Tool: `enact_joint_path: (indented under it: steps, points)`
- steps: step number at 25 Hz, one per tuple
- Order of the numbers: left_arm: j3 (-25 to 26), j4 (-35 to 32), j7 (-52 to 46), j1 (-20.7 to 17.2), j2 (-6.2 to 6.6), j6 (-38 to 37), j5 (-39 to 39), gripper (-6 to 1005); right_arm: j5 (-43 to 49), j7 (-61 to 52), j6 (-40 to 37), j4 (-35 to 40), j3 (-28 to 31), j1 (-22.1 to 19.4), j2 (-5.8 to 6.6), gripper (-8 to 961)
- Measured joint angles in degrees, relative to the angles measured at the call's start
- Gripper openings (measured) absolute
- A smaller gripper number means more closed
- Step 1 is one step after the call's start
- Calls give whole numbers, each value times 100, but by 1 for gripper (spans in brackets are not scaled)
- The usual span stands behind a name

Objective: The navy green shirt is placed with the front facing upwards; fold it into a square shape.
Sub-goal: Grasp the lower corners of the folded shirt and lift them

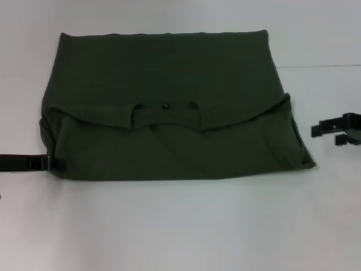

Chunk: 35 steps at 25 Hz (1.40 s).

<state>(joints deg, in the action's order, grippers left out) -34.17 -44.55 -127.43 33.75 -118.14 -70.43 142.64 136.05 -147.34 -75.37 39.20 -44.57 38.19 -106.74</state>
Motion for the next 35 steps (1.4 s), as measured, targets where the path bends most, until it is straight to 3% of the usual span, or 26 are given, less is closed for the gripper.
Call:
enact_joint_path:
  steps: [5,13,17,27,35]
  points:
    - [-25,-30,0,1,-11,-2,0,22,1078,-557,-299,-5,-13,493,32,837]
    - [-25,-40,73,0,-6,-29,-42,22,1406,-714,-97,-128,-382,968,-349,825]
    - [-21,-56,73,6,-6,-49,-30,22,1565,-723,39,-157,-418,1037,-482,806]
    - [-28,-72,93,9,-7,-50,-42,23,1569,-728,273,-211,-423,1015,-638,758]
    - [-28,-72,143,9,-23,-41,-53,22,1591,-729,323,-171,-528,1024,-671,705]
